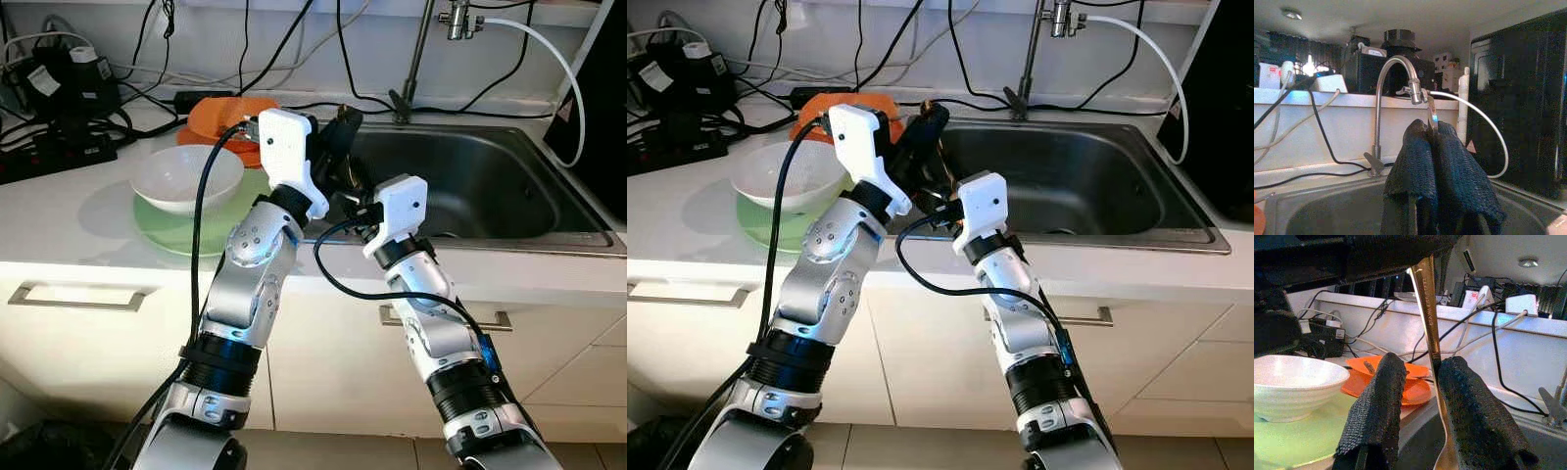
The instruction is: Kitchen organization
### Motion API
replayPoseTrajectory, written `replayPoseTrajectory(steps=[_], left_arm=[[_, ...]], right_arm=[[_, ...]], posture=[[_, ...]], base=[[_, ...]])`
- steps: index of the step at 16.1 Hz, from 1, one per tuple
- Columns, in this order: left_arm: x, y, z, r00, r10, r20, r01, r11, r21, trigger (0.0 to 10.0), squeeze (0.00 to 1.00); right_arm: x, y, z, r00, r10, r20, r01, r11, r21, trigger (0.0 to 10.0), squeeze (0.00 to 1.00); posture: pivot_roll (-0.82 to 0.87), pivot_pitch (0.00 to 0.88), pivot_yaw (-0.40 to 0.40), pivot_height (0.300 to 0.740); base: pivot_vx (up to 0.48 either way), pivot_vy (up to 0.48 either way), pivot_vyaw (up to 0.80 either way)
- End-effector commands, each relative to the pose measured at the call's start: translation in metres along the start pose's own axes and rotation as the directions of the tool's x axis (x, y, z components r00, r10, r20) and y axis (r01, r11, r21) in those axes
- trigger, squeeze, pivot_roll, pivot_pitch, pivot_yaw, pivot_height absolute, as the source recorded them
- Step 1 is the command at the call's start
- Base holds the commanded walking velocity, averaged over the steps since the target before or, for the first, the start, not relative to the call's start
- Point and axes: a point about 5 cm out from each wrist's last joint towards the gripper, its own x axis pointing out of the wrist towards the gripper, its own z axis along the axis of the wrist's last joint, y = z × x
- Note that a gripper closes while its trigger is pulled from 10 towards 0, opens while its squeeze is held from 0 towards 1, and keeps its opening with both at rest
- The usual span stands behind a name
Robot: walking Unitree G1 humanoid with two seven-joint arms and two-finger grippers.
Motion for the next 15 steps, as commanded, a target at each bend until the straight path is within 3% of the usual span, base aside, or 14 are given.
replayPoseTrajectory(steps=[1,7,15], left_arm=[[0.001,-0.009,0.004,0.999,-0.052,0.01,0.052,0.999,-0.003,10.0,0.0],[0.0,-0.011,0.004,0.997,-0.076,0.004,0.076,0.997,0.001,10.0,0.0],[0.002,-0.009,0.007,0.998,-0.07,0.01,0.07,0.998,0.003,10.0,0.0]], right_arm=[[0.004,0.0,0.003,1.0,-0.002,0.003,0.002,1.0,-0.021,10.0,0.0],[-0.001,-0.015,-0.011,0.99,-0.114,-0.077,0.111,0.993,-0.045,10.0,0.0],[-0.005,-0.007,-0.028,0.984,-0.074,-0.162,0.065,0.996,-0.062,10.0,0.0]], posture=[[0.01,0.0,0.012,0.74],[0.01,0.0,0.012,0.74],[0.01,0.0,0.012,0.74]], base=[[0.0,0.0,0.0],[0.0,0.0,0.0],[0.0,0.0,0.0]])
